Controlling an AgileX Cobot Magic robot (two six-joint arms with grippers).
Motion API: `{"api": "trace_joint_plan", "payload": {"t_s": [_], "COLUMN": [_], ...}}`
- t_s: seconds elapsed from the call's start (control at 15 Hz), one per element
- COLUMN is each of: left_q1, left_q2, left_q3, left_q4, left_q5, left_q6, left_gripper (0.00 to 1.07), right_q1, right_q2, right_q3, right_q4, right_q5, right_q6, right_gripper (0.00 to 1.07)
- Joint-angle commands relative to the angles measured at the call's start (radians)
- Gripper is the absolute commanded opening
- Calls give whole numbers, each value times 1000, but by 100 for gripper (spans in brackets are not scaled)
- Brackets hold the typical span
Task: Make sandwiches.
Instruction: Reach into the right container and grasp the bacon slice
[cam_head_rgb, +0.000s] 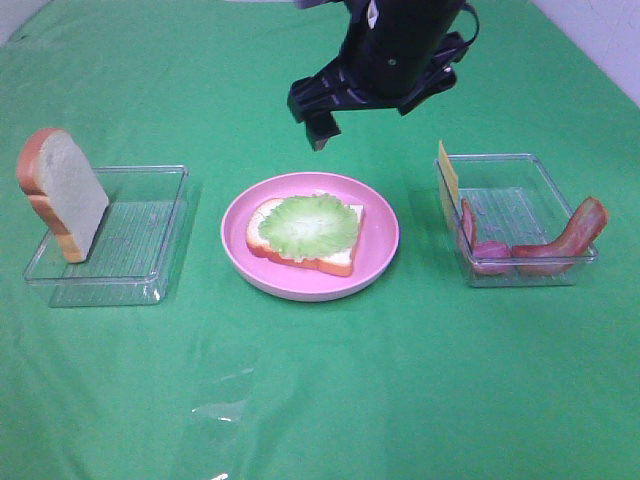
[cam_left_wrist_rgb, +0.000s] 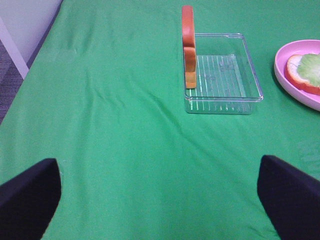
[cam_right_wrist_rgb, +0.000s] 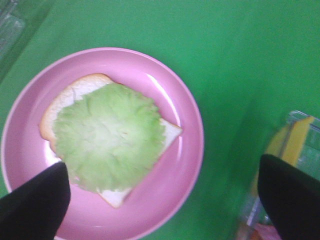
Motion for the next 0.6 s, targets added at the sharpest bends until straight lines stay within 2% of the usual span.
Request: {"api": "trace_joint_plan", "payload": {"t_s": [0.07,0.13,0.4,0.6], "left_q1": [0,0,0,0], "left_q2": [-2,-2,-2,-2], "left_q3": [3,3,3,3], "left_q4": [-2,-2,-2,-2], "left_q5": [-4,-4,-4,-4], "left_q6": [3,3,3,3], "left_gripper": [100,100,100,100], "right_q1": [-80,-194,-427,-524], "right_q2": [-34,-46,-46,-46], "right_q3": [-3,-3,-3,-3], "right_q4": [-18,-19,68,110], "right_q5": [89,191,328,384], "right_q6": [-21,-64,-130,-169], "right_gripper": [99,99,99,99]}}
